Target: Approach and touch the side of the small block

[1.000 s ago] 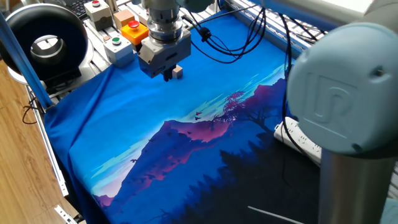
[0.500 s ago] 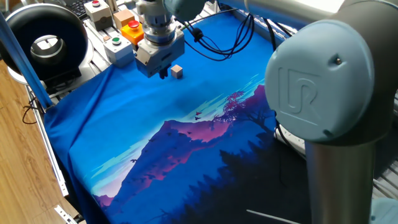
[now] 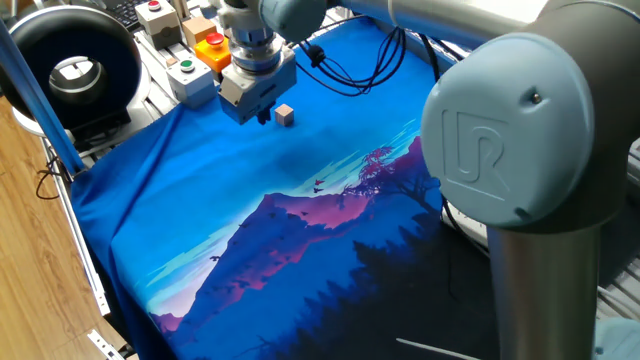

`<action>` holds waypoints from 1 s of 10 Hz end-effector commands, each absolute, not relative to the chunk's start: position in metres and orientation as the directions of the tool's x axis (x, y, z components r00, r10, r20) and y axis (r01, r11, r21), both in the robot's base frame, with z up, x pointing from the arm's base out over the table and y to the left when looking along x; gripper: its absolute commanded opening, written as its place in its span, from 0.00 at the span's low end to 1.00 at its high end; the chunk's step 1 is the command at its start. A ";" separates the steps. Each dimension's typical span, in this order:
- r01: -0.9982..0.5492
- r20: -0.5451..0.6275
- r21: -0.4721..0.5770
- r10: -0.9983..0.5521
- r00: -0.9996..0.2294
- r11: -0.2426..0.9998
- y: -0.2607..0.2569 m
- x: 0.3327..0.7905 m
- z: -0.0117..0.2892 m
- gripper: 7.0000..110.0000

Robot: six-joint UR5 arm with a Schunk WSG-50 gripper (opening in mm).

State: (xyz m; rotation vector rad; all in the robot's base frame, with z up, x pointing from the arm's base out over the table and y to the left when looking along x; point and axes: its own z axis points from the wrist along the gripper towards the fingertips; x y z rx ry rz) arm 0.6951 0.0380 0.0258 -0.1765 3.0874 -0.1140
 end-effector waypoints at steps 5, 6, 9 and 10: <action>-0.119 -0.075 -0.056 -0.123 -0.990 0.991 0.026 0.698 0.006 0.00; -0.120 -0.075 -0.059 -0.125 -0.989 0.991 0.024 0.699 0.005 0.00; -0.123 -0.079 -0.063 -0.128 -0.989 0.990 0.021 0.700 0.003 0.00; -0.125 -0.080 -0.063 -0.130 -0.988 0.990 0.020 0.700 0.002 0.00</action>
